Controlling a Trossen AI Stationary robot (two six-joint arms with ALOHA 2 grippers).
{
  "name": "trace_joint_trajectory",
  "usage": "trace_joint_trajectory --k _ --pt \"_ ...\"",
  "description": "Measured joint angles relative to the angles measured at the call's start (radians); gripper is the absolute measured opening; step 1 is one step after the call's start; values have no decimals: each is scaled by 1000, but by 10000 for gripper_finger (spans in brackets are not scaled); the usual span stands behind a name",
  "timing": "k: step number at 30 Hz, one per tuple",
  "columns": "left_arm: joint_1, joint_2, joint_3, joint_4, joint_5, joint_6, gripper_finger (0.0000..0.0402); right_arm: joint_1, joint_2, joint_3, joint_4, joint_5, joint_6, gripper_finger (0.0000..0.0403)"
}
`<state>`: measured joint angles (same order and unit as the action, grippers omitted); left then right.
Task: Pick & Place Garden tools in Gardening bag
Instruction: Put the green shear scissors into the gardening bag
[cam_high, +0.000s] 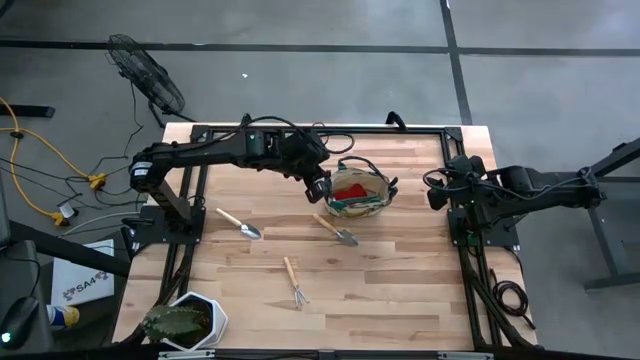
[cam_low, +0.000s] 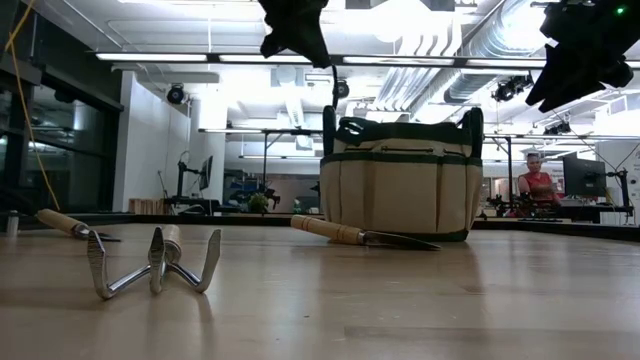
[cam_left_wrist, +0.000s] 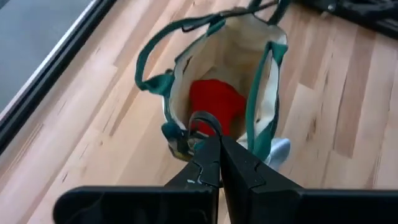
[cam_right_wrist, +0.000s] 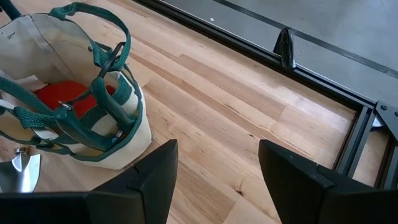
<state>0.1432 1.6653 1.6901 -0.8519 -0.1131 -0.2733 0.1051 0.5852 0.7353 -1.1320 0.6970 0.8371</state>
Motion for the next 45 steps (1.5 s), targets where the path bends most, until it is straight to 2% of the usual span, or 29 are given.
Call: trace_joint_trajectory --k 5,10,18,22,31,34,38,45 --pt "2 0 0 8 -72 -3 0 0 0 0 0 0 0 215" --pt "0 6 0 7 27 34 0 0 0 0 0 0 0 215" --pt "1 13 1 5 6 58 9 0 0 0 0 0 0 215" --pt "0 13 1 6 6 103 48 0 0 0 0 0 0 215" --pt "0 13 1 35 -13 138 197 0 0 0 0 0 0 215" --pt "0 10 1 27 -35 140 235 0 0 0 0 0 0 215" --pt "0 -9 1 4 -90 163 259 0 0 0 0 0 0 215" --pt "0 -57 1 -9 -115 159 262 0 0 0 0 -1 0 215"
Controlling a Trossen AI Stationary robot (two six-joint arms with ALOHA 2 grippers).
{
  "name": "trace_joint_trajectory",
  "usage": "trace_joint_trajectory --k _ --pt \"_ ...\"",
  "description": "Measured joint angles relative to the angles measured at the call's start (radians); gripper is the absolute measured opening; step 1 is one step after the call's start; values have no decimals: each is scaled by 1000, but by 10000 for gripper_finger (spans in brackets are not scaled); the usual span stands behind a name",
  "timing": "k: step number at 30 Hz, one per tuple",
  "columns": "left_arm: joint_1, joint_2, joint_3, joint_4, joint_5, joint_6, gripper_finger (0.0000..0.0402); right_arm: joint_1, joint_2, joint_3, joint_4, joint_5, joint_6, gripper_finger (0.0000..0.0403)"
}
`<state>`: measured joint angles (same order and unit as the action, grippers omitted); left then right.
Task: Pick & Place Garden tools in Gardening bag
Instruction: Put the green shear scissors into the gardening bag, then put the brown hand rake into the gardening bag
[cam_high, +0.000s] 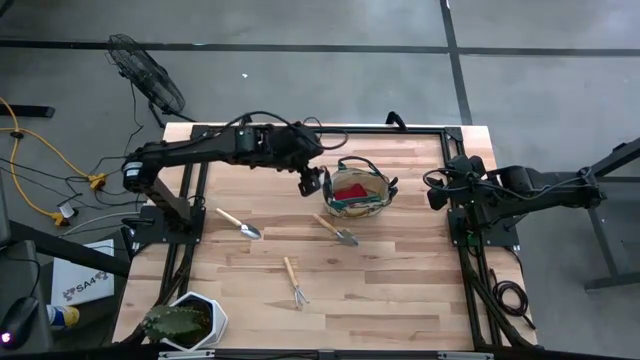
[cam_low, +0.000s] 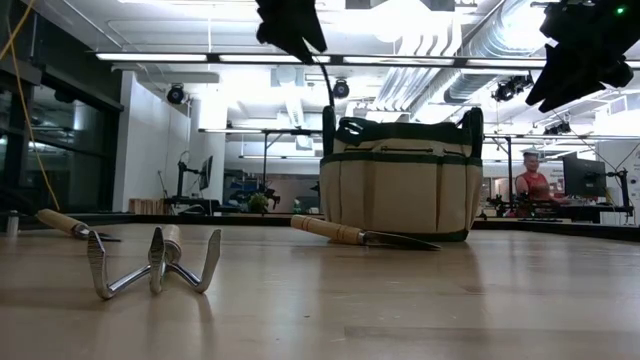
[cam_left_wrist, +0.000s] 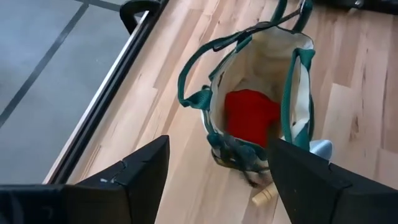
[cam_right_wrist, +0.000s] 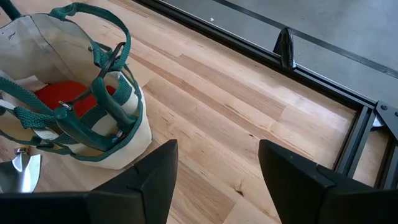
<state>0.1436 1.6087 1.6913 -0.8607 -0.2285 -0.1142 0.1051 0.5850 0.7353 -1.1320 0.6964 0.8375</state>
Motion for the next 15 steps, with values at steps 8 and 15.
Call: trace_joint_trajectory --k 8,15 --pt "0 -37 0 -31 -2 -25 262 0 0 0 0 0 0 215" --pt "-1 -60 2 -146 -10 -52 262 0 0 0 0 -1 0 215"
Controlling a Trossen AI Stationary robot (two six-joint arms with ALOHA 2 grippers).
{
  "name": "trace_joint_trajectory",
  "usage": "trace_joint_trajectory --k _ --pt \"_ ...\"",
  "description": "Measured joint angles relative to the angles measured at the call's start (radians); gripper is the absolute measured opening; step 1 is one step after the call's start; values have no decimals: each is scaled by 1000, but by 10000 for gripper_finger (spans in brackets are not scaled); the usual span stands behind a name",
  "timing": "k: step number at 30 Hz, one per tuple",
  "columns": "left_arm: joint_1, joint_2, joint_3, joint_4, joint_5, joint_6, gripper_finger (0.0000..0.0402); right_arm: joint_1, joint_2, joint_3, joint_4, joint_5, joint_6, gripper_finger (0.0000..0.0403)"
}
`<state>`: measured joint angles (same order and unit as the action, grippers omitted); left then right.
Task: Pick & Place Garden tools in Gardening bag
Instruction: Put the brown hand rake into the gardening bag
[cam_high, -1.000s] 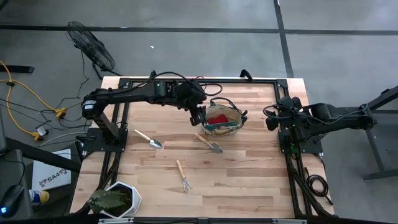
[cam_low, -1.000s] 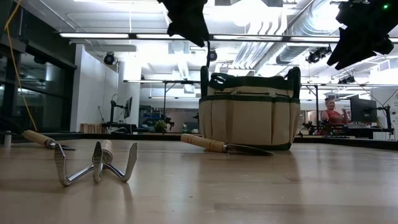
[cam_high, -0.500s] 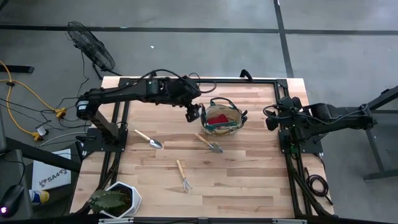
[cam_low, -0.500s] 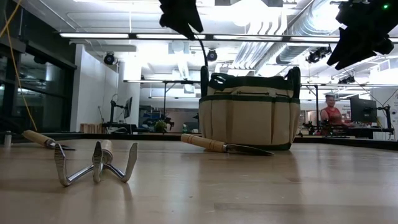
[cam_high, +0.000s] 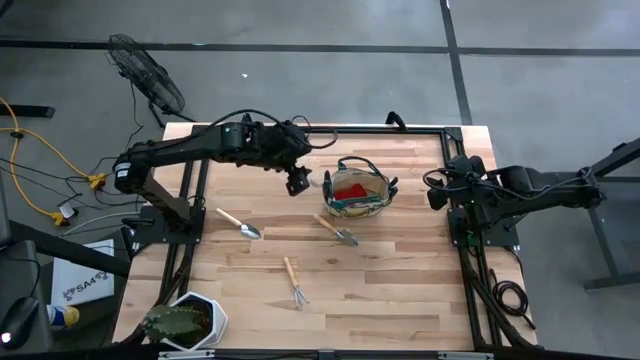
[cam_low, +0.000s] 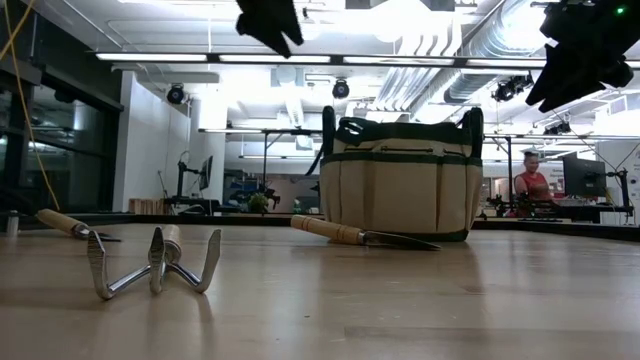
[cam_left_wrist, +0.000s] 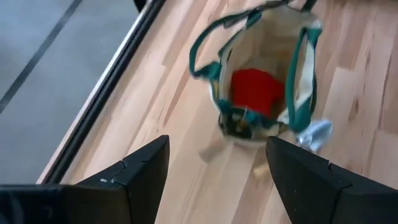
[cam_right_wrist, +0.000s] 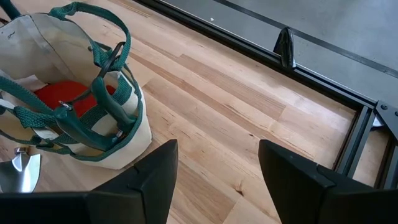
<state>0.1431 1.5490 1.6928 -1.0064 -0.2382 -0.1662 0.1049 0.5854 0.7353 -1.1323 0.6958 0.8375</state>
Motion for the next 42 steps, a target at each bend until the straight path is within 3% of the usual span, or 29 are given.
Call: trace_joint_trajectory --k 8,17,24,30,36,42 --pt "-80 -12 -3 -280 66 33 262 0 0 0 0 -1 0 215" --pt "-295 -12 -210 -304 185 294 262 0 0 0 0 -1 0 215" --pt "-398 -11 -425 -112 177 353 262 0 0 0 0 -1 0 215" --pt "-439 -11 -552 157 178 426 262 0 0 0 0 -1 0 215" --pt "-461 0 -634 372 190 592 262 0 0 0 0 -1 0 215" --pt "-460 58 -658 431 235 621 261 0 1 0 0 -1 0 215"
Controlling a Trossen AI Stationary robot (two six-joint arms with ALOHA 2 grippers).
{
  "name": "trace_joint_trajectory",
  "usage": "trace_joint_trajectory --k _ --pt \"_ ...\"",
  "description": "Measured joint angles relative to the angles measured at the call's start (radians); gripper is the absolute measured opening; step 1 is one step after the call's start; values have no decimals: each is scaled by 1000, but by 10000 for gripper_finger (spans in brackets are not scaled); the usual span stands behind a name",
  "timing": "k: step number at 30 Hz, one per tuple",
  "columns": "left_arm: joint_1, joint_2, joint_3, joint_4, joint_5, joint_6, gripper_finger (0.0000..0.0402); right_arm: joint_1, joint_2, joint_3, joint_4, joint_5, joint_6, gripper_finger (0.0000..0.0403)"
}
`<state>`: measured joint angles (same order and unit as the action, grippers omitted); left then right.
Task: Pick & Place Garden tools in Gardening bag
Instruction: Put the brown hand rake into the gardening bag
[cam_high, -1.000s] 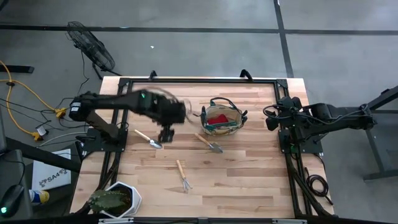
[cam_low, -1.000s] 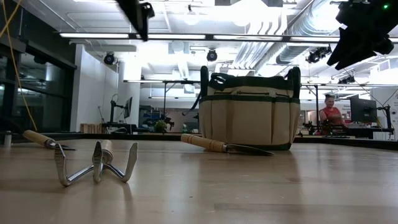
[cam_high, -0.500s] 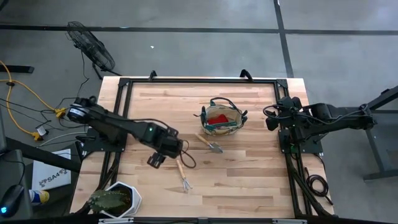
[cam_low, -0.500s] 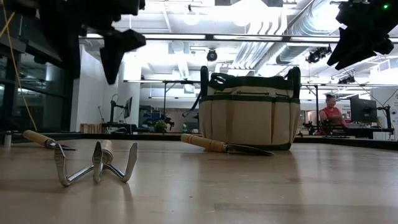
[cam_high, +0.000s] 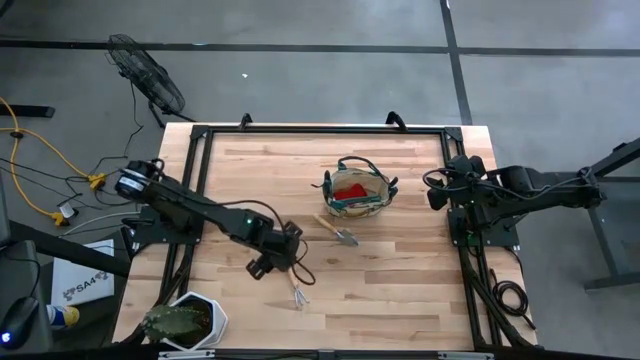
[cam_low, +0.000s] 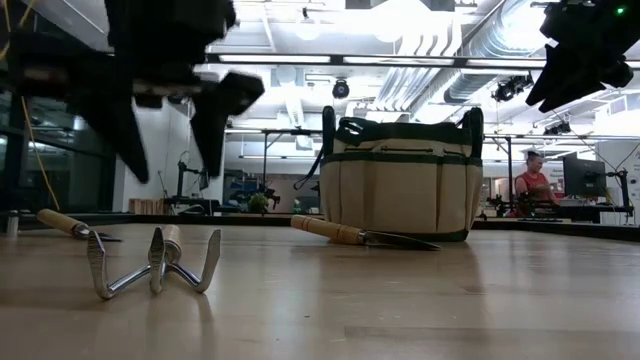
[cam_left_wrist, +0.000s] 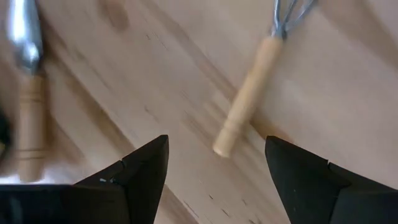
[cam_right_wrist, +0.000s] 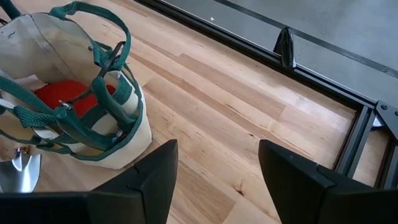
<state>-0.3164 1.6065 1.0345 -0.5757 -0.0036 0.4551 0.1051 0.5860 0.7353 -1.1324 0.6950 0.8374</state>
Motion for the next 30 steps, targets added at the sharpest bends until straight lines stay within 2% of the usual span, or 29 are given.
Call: trace_joint_trajectory --k 9,15,20,30 --pt "0 135 -2 42 27 76 261 0 13 0 0 -7 0 215" --pt "2 173 2 62 44 116 252 0 17 0 0 -24 -2 215" --pt "2 174 1 67 51 147 203 0 17 0 0 -24 3 215" --pt "1 176 0 64 81 127 70 0 17 0 0 -26 7 215"
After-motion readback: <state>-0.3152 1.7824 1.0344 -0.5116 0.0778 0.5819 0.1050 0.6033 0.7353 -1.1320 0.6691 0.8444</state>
